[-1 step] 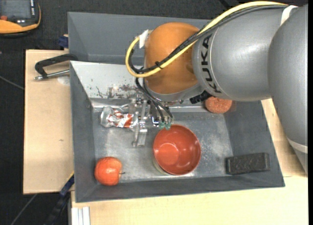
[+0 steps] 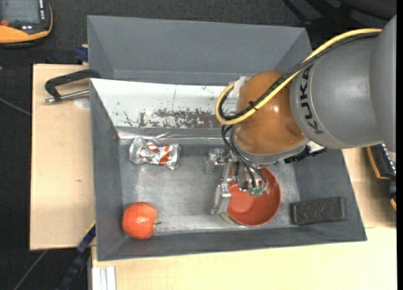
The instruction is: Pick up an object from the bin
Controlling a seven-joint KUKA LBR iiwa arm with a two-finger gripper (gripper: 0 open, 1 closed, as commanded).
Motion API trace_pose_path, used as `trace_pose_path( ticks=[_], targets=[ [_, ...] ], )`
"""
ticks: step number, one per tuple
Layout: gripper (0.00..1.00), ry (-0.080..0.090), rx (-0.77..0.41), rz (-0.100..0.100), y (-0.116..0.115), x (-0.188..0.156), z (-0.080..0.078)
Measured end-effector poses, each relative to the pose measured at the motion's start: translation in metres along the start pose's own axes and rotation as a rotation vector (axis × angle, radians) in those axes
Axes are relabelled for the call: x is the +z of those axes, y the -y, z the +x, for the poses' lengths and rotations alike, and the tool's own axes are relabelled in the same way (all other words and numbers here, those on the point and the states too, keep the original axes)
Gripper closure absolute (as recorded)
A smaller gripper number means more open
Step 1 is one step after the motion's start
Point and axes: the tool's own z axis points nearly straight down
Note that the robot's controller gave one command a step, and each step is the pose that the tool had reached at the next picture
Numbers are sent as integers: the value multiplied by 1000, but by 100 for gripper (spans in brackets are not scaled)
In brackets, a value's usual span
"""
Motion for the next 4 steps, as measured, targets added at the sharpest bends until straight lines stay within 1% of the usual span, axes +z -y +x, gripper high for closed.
trace_pose_path(
  ticks=[1, 2, 3, 4],
  targets=[
    [0, 2, 59, 2, 82, 21, -19],
    [0, 1, 195, -16, 166, 16, -46],
    [100, -1, 190, -16, 165, 17, -46],
    [100, 4, -20, -32, 193, -23, -14]
  ],
)
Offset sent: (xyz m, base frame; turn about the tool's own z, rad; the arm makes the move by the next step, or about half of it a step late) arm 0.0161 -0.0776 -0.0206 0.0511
